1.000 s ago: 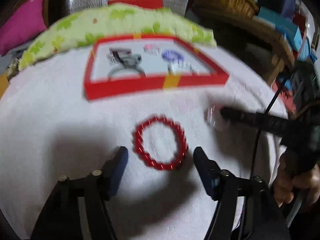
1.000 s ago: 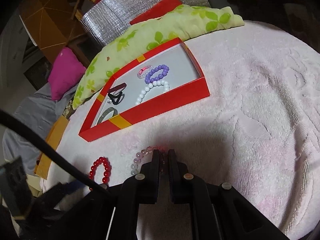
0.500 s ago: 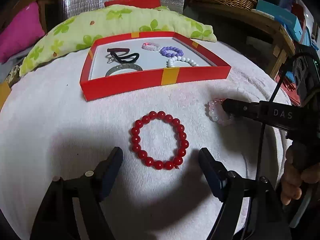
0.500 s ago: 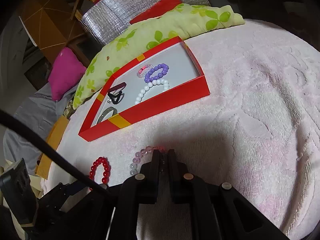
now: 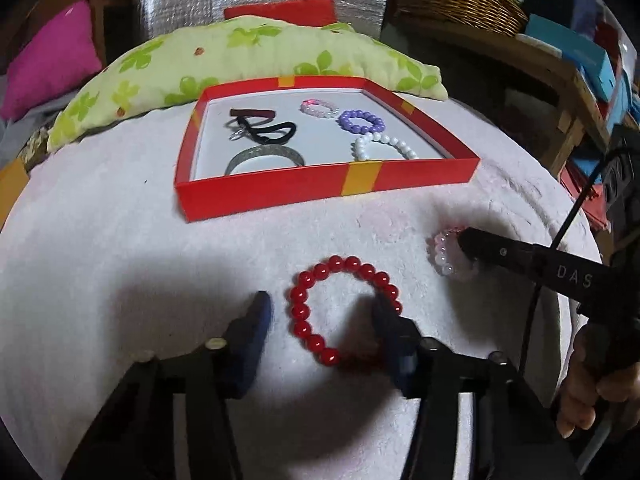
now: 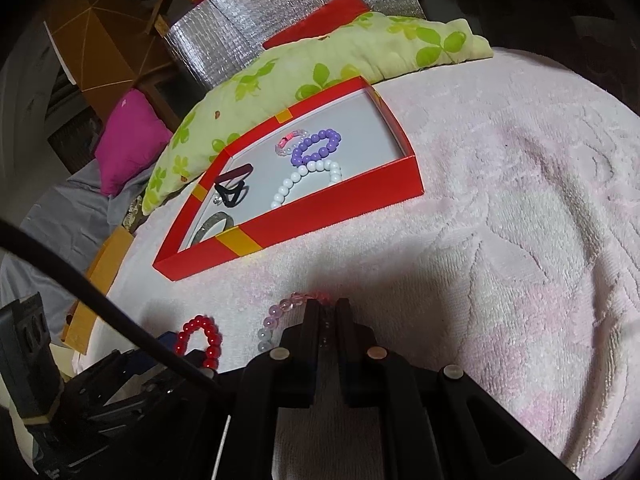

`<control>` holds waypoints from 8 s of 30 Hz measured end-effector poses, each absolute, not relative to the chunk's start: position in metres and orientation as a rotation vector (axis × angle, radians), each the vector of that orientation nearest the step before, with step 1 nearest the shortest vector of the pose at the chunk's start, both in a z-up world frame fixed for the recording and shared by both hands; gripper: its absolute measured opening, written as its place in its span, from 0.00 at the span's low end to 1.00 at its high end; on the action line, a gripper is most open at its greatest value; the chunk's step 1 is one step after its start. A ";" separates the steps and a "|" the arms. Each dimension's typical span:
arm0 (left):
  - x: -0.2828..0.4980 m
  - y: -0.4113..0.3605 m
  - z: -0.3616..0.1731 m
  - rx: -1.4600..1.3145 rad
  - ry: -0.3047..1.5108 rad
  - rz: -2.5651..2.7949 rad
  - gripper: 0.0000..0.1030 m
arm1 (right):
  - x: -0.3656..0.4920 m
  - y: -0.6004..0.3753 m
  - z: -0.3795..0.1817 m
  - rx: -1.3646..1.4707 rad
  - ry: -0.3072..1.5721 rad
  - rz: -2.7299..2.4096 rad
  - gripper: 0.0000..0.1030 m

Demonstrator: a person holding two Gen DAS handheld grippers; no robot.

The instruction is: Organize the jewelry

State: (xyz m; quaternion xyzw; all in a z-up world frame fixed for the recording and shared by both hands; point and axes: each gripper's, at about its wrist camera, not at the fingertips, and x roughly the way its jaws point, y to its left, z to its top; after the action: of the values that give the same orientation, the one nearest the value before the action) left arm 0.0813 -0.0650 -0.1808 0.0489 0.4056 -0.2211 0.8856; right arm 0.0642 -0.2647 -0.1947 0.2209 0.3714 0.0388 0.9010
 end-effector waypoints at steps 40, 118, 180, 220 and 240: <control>0.073 -0.027 -0.139 -0.010 0.675 -0.473 0.09 | 0.045 -0.208 -0.170 0.015 0.677 0.053 0.08; 0.233 -0.103 -0.132 0.022 0.778 -0.520 0.09 | 0.314 -0.303 -0.145 0.446 0.845 0.006 0.08; -0.036 -0.010 0.029 0.221 0.525 -0.117 0.70 | -0.053 -0.200 -0.005 0.179 0.636 -0.012 0.56; -0.041 0.000 0.036 0.201 0.523 -0.092 0.71 | -0.051 -0.189 0.000 0.158 0.633 0.003 0.56; -0.044 0.008 0.038 0.179 0.521 -0.092 0.71 | -0.052 -0.179 0.003 0.133 0.627 0.005 0.56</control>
State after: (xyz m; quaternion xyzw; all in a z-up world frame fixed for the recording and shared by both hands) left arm -0.0438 0.0083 0.0382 0.0884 0.2570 -0.0454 0.9613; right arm -0.0517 -0.1793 0.0031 0.0653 0.3080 0.0025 0.9491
